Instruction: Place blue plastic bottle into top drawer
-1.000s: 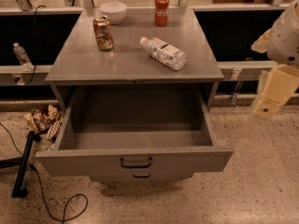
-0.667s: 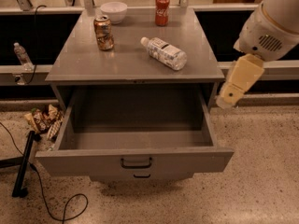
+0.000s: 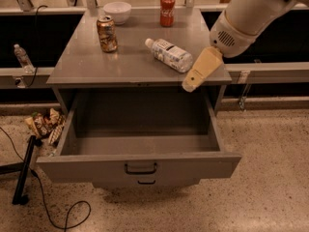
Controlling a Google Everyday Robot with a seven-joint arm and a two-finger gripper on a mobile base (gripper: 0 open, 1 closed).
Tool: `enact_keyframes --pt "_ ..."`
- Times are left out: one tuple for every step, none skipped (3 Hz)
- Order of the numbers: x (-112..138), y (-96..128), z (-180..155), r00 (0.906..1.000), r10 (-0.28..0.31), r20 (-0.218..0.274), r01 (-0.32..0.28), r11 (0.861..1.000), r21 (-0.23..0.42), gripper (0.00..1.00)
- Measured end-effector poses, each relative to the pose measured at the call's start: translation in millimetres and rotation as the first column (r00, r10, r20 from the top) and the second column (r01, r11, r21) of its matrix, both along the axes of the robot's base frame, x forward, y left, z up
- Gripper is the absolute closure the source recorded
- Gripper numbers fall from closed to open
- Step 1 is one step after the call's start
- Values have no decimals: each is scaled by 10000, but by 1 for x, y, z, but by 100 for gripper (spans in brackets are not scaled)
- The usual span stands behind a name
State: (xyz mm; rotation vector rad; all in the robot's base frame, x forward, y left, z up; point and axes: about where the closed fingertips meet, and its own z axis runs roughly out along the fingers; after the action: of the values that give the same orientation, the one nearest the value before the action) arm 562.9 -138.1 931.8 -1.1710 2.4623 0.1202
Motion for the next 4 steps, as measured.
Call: enact_keyframes --pt "5 4 -1 9993 -379 -36 379 9992 141 0" --pt "5 4 -1 9993 -378 -35 379 9992 141 0" --pt "17 9 -6 10000 21 91 -19 9997 -225 0" --pt "39 15 -12 9999 61 93 -55 9982 -599 0"
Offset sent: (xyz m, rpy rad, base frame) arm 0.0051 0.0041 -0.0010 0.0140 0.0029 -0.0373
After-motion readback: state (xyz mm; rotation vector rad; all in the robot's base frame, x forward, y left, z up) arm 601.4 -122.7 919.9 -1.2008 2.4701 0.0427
